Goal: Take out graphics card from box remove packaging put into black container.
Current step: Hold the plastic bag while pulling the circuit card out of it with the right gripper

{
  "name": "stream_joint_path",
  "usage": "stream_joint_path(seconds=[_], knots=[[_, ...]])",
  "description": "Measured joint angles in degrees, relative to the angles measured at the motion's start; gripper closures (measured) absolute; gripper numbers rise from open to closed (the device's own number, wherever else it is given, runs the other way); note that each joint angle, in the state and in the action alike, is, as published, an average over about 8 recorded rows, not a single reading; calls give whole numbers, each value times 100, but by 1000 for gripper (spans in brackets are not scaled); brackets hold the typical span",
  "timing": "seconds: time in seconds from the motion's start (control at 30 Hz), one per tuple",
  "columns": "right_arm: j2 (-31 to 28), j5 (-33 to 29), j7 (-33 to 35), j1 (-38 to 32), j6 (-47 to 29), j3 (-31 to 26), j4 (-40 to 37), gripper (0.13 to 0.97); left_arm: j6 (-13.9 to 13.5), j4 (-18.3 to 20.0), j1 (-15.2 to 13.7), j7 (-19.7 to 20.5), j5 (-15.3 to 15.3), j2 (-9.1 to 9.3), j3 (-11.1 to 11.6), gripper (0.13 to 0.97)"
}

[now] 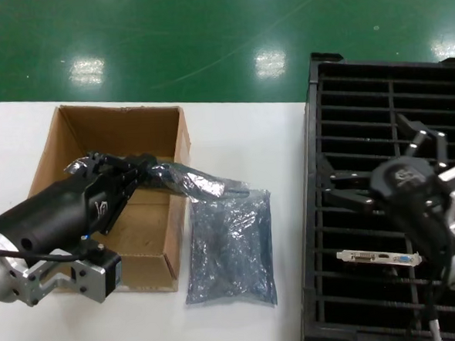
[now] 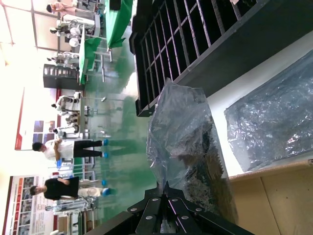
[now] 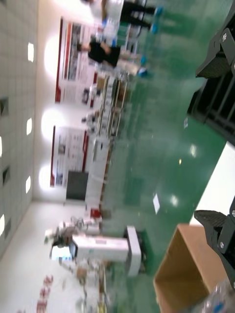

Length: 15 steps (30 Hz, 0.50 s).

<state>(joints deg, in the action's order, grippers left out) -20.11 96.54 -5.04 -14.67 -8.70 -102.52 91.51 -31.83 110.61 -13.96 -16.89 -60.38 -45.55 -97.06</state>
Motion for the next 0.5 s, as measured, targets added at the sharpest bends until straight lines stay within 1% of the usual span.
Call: stream_joint_path(seconds=[0.1, 0.23, 0.37, 0.4, 0.5], knots=[[-120, -310, -319, -190, -140, -233, -6, 154, 0, 0, 0, 0, 0, 0, 0, 957], [-202, -748, -663, -388, -408, -489, 22, 201, 0, 0, 0, 0, 0, 0, 0, 957], [-200, -1041, -815, -506, -654, -658, 93, 247, 0, 0, 0, 0, 0, 0, 0, 957], [-192, -1098, -835, -527, -709, -692, 110, 247, 0, 0, 0, 0, 0, 0, 0, 957], [-164, -1269, -873, -576, -871, -791, 156, 306, 0, 0, 0, 0, 0, 0, 0, 957]])
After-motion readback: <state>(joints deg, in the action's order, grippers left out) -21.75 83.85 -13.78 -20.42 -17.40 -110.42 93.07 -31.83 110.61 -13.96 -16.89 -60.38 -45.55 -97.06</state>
